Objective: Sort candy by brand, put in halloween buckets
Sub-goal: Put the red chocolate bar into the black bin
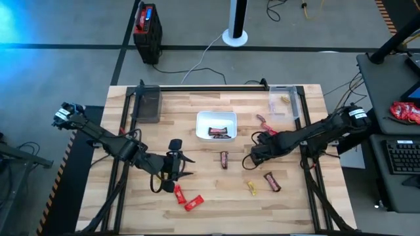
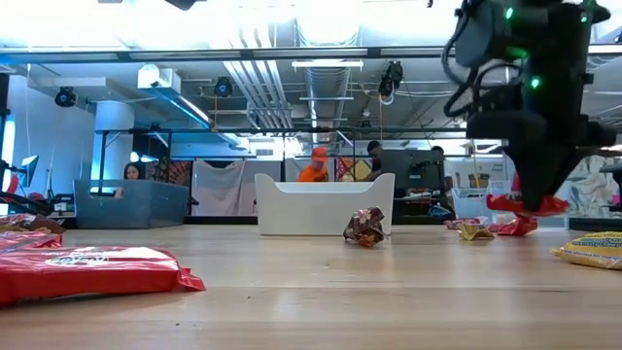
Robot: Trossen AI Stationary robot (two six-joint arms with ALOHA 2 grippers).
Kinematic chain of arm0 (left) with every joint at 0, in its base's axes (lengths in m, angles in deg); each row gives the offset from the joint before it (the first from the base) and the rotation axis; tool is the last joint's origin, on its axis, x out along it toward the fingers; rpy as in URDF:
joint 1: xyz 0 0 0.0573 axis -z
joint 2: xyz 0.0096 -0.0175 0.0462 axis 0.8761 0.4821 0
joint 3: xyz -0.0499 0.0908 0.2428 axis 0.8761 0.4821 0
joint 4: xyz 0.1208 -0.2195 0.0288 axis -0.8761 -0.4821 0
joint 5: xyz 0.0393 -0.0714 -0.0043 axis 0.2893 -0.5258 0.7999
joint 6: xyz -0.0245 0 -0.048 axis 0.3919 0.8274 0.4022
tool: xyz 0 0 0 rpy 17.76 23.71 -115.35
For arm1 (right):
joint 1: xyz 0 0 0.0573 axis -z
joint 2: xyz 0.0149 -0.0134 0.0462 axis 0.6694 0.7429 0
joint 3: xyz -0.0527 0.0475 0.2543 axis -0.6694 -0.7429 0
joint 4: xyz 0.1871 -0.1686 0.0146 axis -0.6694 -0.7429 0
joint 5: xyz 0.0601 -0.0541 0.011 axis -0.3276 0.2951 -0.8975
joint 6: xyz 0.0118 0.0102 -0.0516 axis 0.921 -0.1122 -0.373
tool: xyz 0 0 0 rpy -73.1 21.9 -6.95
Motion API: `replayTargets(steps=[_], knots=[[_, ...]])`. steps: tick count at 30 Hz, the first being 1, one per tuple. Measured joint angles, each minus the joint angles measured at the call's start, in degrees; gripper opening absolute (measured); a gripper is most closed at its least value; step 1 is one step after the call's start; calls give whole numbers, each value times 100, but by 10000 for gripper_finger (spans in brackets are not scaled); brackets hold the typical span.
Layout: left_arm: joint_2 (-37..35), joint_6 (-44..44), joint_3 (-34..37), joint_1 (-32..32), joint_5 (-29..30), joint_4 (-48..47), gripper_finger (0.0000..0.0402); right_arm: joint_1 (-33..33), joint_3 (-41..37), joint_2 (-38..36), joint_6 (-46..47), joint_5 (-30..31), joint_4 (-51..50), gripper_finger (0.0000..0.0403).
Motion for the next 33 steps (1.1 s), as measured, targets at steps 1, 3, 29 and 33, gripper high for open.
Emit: replayTargets(steps=[1, 3, 29, 33], knots=[[0, 0, 0, 0, 6, 0, 173, -77, 33, -9, -49, 21, 47, 40], [0, -14, 9, 0, 7, 4, 173, -272, 73, -47, -203, 207, 283, 40], [7, -404, 1349, 0, -586, 2536, 173, -850, 77, -130, -1445, 289, 2201, 38], [7, -495, 1349, -34, -579, 2552, 173, -841, 109, -133, -12, 333, 630, 52]])
